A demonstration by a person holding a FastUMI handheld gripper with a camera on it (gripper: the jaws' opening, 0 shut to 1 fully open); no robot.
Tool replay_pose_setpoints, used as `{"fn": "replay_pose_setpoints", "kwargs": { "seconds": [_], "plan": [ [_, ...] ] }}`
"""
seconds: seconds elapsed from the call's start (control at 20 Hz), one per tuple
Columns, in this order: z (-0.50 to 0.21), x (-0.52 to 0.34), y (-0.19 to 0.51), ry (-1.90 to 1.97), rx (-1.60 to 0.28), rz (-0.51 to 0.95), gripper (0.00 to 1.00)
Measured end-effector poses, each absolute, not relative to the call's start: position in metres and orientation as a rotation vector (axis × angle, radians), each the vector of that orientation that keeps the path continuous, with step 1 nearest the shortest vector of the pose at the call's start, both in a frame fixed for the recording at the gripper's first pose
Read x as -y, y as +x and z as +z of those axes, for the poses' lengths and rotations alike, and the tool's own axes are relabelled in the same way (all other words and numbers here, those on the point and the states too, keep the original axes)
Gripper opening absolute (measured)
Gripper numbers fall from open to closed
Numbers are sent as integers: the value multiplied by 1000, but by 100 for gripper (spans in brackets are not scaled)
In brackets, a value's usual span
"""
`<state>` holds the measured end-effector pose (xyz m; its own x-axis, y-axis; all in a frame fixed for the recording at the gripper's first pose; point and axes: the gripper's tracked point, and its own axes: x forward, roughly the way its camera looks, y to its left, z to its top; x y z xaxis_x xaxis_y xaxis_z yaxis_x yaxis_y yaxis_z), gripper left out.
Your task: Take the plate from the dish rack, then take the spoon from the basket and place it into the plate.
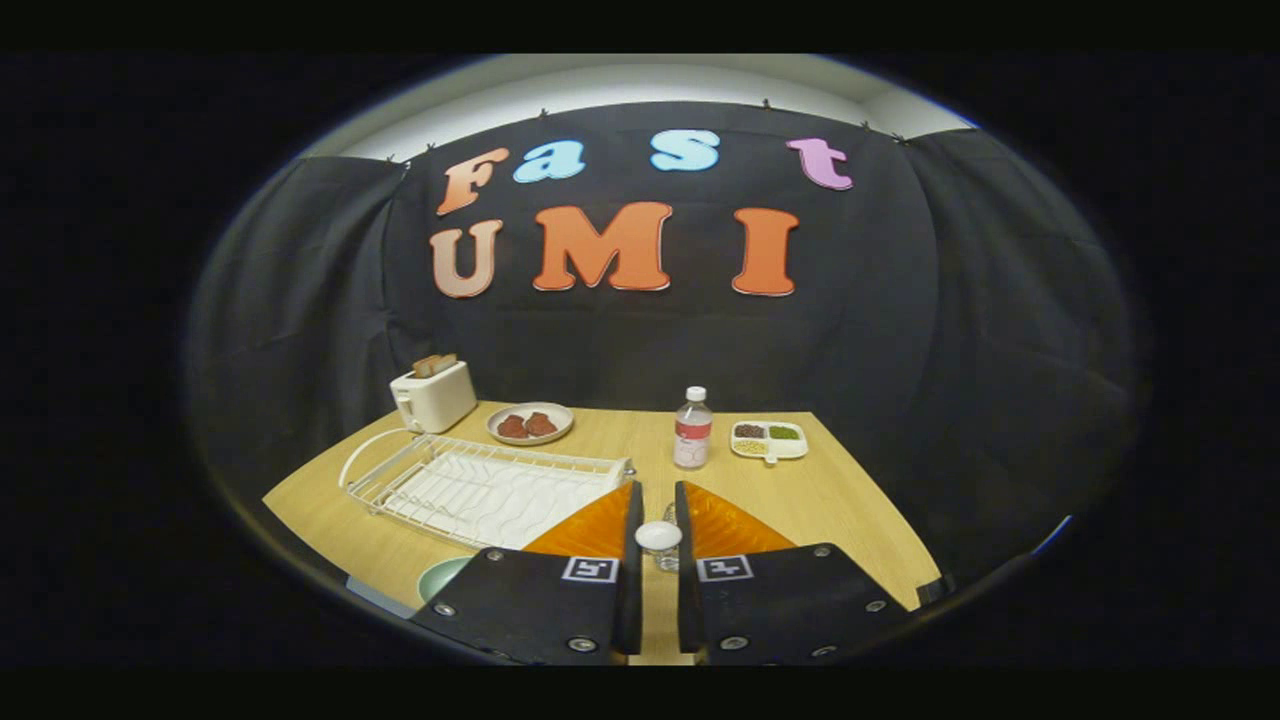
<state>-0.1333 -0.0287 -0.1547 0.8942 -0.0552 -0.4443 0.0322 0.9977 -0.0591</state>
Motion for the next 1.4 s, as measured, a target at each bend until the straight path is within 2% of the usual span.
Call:
{"fn": "replay_pose_setpoints", "kwargs": {
  "seconds": [0.35, 0.85, 1.1, 1.4],
  "plan": [
    [-166, -38, -156, -44, -513, 141, 14],
    [-240, -126, -154, -64, -604, 392, 14],
    [-273, -146, -158, -125, -638, 490, 14],
    [-284, -142, -162, -109, -629, 502, 14]
  ]
}}
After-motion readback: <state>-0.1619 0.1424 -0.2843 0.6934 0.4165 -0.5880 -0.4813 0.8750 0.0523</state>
